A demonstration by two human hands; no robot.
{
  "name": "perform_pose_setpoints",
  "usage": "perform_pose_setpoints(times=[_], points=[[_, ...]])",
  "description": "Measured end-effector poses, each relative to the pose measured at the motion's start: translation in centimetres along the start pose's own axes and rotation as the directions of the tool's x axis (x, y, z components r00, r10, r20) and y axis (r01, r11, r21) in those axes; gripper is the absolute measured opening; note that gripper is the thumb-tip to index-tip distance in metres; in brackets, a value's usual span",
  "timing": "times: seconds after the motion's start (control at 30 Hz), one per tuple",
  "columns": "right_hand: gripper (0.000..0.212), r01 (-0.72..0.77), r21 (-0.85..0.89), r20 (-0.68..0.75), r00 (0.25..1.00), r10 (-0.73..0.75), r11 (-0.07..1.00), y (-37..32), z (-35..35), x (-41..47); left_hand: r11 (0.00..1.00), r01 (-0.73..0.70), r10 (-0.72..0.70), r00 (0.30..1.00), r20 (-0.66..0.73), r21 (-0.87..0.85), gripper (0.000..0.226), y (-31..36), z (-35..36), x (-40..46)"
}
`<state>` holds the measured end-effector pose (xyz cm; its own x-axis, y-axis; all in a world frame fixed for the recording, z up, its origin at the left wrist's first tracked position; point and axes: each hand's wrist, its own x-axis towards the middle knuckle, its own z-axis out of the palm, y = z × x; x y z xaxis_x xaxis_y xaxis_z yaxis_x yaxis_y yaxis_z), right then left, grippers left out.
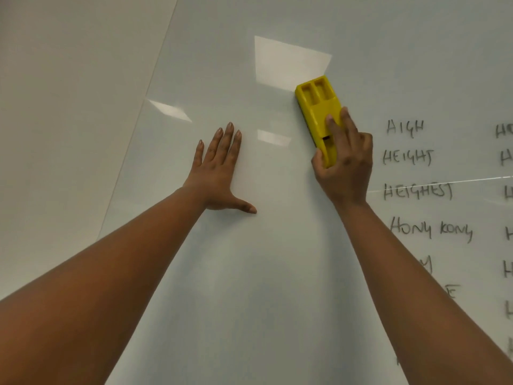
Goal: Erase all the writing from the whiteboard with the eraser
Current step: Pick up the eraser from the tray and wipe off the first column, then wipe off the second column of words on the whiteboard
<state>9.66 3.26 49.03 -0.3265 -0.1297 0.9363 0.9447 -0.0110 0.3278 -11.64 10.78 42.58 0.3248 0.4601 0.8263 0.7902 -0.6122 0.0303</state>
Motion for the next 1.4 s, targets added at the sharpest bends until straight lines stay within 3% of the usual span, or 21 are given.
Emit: perform_pose_setpoints(times=[0.07, 0.2, 0.27, 0.37, 0.53, 0.87, 1.1, 1.2, 1.3, 1.4], points=[[0.055, 0.061, 0.021, 0.000, 0.998, -0.061, 0.998, -0.5, 0.2, -1.0, 0.996, -0.015, 0.015, 1.000, 0.003, -0.086, 0.132, -0.3, -0.3, 0.1], [0.055, 0.107, 0.068, 0.033, 0.993, -0.110, 0.992, -1.8, 0.3, -3.2, 0.922, 0.017, -0.042, 0.997, -0.057, -0.386, 0.090, -0.7, -0.7, 0.3], [0.055, 0.127, 0.075, 0.047, 0.990, -0.131, 0.989, -2.1, 0.1, -4.0, 0.841, 0.001, -0.078, 0.990, -0.118, -0.541, 0.085, -0.6, -0.7, 0.3], [0.056, 0.155, 0.095, 0.048, 0.986, -0.160, 0.983, -2.7, -0.1, -5.2, 0.791, -0.044, -0.083, 0.981, -0.178, -0.611, 0.087, -0.4, -0.7, -0.1], [0.055, 0.213, 0.140, 0.081, 0.971, -0.225, 0.967, -4.4, -0.2, -8.6, 0.807, -0.057, -0.072, 0.978, -0.193, -0.588, 0.085, 0.0, -0.4, -1.4], [0.052, 0.301, 0.303, 0.149, 0.922, -0.357, 0.904, -7.6, -1.1, -16.8, 0.935, -0.027, -0.015, 0.993, -0.117, -0.354, 0.086, 0.9, 1.0, -4.3], [0.051, 0.382, 0.400, 0.284, 0.812, -0.510, 0.833, -6.1, -4.3, -22.1, 0.980, -0.089, 0.080, 0.995, -0.059, -0.178, 0.085, 2.7, 4.0, -6.9], [0.052, 0.418, 0.380, 0.305, 0.786, -0.538, 0.825, -3.3, -6.1, -22.9, 0.991, -0.052, 0.048, 0.998, -0.040, -0.121, 0.077, 3.5, 5.0, -7.5], [0.050, 0.418, 0.319, 0.313, 0.801, -0.511, 0.851, -0.5, -7.5, -22.5, 0.992, -0.054, 0.048, 0.997, -0.054, -0.114, 0.071, 3.3, 4.9, -7.6], [0.051, 0.325, 0.227, 0.305, 0.872, -0.383, 0.918, 1.7, -8.3, -21.7, 0.992, -0.071, 0.067, 0.997, -0.040, -0.105, 0.069, 3.1, 4.8, -7.4]])
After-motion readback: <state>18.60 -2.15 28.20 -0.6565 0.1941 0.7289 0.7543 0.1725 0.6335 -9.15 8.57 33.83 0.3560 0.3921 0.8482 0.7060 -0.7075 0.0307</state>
